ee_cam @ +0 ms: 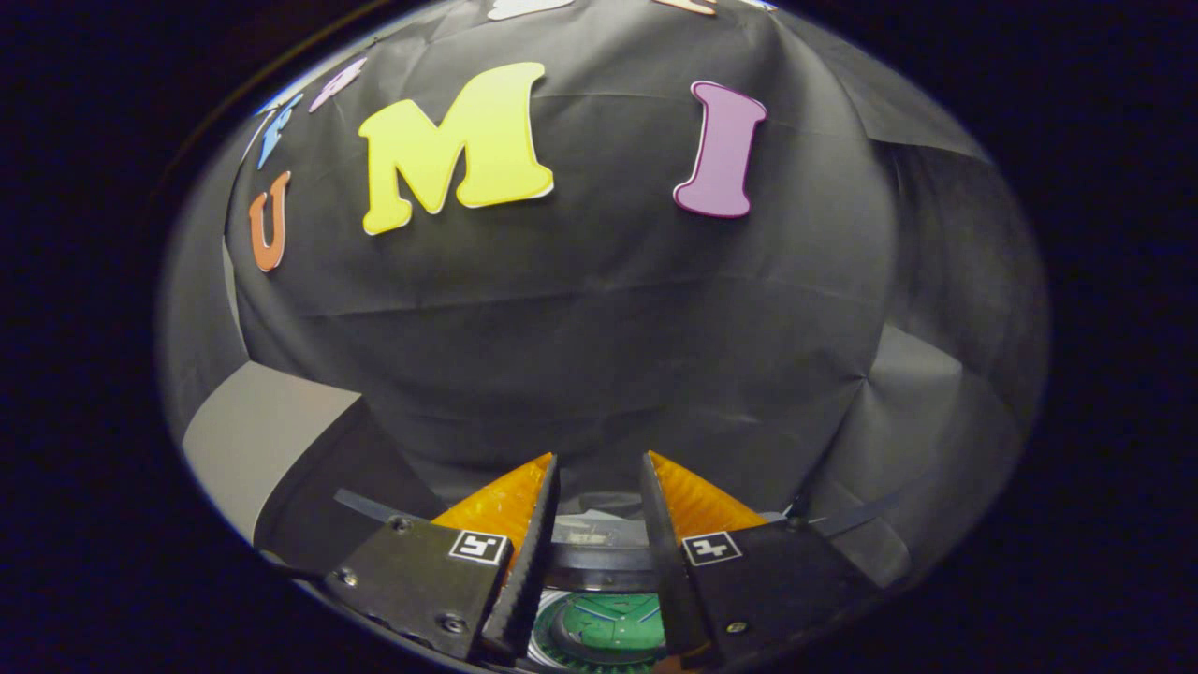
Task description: Put the clothes into the washing machine and then close the washing machine lid.
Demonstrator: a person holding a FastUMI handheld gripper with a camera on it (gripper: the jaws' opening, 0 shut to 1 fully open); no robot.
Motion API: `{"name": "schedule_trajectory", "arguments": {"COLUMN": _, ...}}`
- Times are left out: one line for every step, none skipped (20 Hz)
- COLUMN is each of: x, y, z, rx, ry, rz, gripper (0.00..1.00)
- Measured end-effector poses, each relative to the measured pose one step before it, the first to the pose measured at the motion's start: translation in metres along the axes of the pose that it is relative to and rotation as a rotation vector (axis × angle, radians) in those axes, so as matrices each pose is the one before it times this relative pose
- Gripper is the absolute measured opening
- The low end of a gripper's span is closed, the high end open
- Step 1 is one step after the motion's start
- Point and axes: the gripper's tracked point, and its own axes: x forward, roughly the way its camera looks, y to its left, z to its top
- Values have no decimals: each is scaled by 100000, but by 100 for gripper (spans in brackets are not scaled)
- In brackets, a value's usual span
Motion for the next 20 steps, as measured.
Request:
{"name": "schedule_trajectory", "arguments": {"x": -464, "y": 39, "z": -418, "rx": -264, "ry": 595, "rz": -127, "gripper": 55}}
{"name": "schedule_trajectory", "arguments": {"x": -503, "y": 29, "z": -421, "rx": 5, "ry": 391, "rz": -159, "gripper": 55}}
{"name": "schedule_trajectory", "arguments": {"x": -437, "y": 17, "z": -422, "rx": -75, "ry": 386, "rz": -209, "gripper": 55}}
{"name": "schedule_trajectory", "arguments": {"x": -475, "y": 16, "z": -432, "rx": -184, "ry": 315, "rz": -334, "gripper": 55}}
{"name": "schedule_trajectory", "arguments": {"x": -320, "y": -82, "z": -536, "rx": -197, "ry": 369, "rz": -961, "gripper": 55}}
{"name": "schedule_trajectory", "arguments": {"x": -455, "y": -360, "z": -404, "rx": -220, "ry": -70, "rz": -1954, "gripper": 56}}
{"name": "schedule_trajectory", "arguments": {"x": -460, "y": -228, "z": -445, "rx": -10, "ry": 470, "rz": -1634, "gripper": 61}}
{"name": "schedule_trajectory", "arguments": {"x": -407, "y": -49, "z": -617, "rx": 553, "ry": 403, "rz": -1024, "gripper": 65}}
{"name": "schedule_trajectory", "arguments": {"x": -431, "y": -82, "z": -630, "rx": 248, "ry": 476, "rz": -849, "gripper": 69}}
{"name": "schedule_trajectory", "arguments": {"x": -561, "y": -117, "z": -632, "rx": -138, "ry": 675, "rz": -1294, "gripper": 71}}
{"name": "schedule_trajectory", "arguments": {"x": -385, "y": -164, "z": -883, "rx": -433, "ry": 685, "rz": -668, "gripper": 74}}
{"name": "schedule_trajectory", "arguments": {"x": -430, "y": -65, "z": -969, "rx": -891, "ry": 1364, "rz": -712, "gripper": 76}}
{"name": "schedule_trajectory", "arguments": {"x": -393, "y": -70, "z": -974, "rx": -1207, "ry": 1644, "rz": -1019, "gripper": 78}}
{"name": "schedule_trajectory", "arguments": {"x": -165, "y": -293, "z": -1049, "rx": -1891, "ry": 2041, "rz": -2603, "gripper": 78}}
{"name": "schedule_trajectory", "arguments": {"x": -325, "y": -210, "z": -1229, "rx": -1854, "ry": 1998, "rz": -2210, "gripper": 78}}
{"name": "schedule_trajectory", "arguments": {"x": -562, "y": 110, "z": -1056, "rx": -912, "ry": 1521, "rz": -788, "gripper": 78}}
{"name": "schedule_trajectory", "arguments": {"x": -552, "y": 159, "z": -939, "rx": -497, "ry": 1267, "rz": -247, "gripper": 78}}
{"name": "schedule_trajectory", "arguments": {"x": -161, "y": 225, "z": -540, "rx": -200, "ry": 540, "rz": -493, "gripper": 78}}
{"name": "schedule_trajectory", "arguments": {"x": -693, "y": 188, "z": -460, "rx": 24, "ry": -180, "rz": -686, "gripper": 78}}
{"name": "schedule_trajectory", "arguments": {"x": -806, "y": 172, "z": -274, "rx": 307, "ry": -213, "rz": -673, "gripper": 78}}
